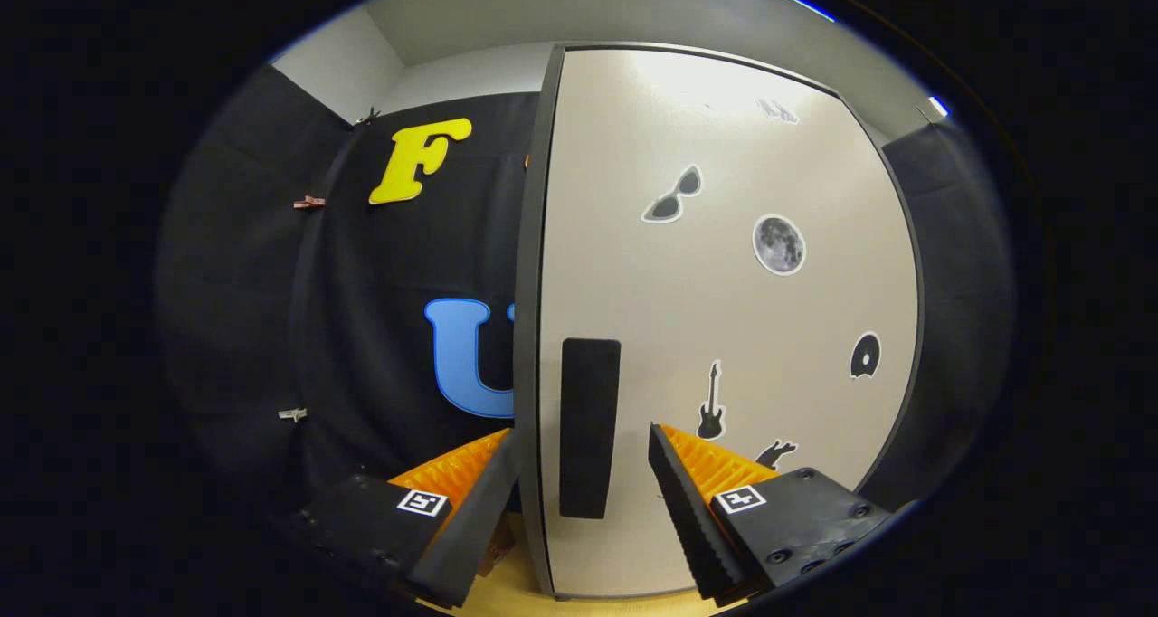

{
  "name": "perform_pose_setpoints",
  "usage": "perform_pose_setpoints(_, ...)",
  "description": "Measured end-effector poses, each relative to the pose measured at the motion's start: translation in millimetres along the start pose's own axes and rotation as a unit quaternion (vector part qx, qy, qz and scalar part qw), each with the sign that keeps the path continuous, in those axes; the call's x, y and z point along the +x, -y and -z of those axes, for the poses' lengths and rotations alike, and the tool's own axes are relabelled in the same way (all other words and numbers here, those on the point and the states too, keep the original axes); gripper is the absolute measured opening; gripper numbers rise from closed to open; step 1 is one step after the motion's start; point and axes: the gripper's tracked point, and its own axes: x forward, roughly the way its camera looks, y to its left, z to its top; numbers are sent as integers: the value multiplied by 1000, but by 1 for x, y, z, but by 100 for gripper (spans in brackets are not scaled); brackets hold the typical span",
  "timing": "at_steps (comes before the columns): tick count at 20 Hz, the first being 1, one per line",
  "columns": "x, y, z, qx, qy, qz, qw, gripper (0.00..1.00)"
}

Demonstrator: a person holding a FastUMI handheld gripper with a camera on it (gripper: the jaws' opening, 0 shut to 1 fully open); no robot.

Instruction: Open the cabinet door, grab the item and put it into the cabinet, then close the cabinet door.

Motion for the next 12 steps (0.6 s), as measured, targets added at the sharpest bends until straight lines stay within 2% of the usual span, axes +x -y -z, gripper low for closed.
perform_pose_setpoints(1, 4, 1, 3, 1, -1, 6, 1000, 84)
perform_pose_setpoints(4, 14, 1, 9, -8, -6, 14, 1000, 78)
perform_pose_setpoints(7, 19, 1, 13, -6, -12, 16, 1000, 55)
perform_pose_setpoints(8, 21, 0, 16, -6, -15, 22, 1000, 52)
perform_pose_setpoints(10, 23, 4, 16, 6, -19, 31, 999, 39)
perform_pose_setpoints(12, 20, 5, 14, 1, -24, 37, 999, 38)
